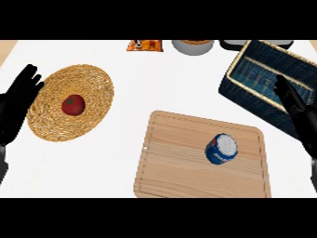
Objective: Pick the can from the cutting board and place it in the basket
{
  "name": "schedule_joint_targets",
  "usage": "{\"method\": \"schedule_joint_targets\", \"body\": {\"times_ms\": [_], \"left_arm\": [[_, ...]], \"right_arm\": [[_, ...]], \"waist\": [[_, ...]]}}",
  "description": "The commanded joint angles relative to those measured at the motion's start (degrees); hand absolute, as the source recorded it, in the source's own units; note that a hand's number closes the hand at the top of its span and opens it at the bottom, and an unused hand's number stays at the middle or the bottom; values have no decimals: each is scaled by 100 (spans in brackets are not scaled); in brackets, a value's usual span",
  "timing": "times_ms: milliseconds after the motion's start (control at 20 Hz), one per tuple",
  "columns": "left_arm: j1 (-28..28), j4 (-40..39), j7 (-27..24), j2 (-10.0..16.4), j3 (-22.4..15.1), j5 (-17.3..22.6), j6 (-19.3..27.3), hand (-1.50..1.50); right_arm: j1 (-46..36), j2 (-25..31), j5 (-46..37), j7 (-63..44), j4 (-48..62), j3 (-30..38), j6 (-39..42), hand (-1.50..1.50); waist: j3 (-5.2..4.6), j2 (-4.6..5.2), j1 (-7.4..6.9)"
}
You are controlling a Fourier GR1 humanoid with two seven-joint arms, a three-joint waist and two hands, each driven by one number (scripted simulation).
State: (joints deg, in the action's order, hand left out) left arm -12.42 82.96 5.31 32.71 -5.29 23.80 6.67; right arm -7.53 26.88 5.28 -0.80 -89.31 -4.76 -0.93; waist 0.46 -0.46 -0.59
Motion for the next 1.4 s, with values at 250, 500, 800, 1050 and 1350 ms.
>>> {"method": "schedule_joint_targets", "body": {"times_ms": [250,500,800,1050,1350], "left_arm": [[1092,-745,597,-721,-761,-240,314,0],[1552,-785,402,-961,-1050,-447,355,0],[1796,-570,545,-775,-913,-426,377,0],[1677,-740,593,-764,-677,-324,426,0],[1704,-441,799,-830,-741,-405,586,0]], "right_arm": [[-1450,-1473,1357,77,-363,-23,88,150],[-1484,-2311,-420,-72,-559,-2055,-483,-150],[-1928,-1701,-2142,-1645,-409,-2258,-1200,-150],[-2680,-540,-3148,-3214,-890,-2177,-470,-150],[-3770,460,-2356,-4636,-1718,-1717,1609,-150]], "waist": [[-39,129,-237],[-62,38,-125],[-73,-28,19],[-99,-89,292],[-76,-87,272]]}}
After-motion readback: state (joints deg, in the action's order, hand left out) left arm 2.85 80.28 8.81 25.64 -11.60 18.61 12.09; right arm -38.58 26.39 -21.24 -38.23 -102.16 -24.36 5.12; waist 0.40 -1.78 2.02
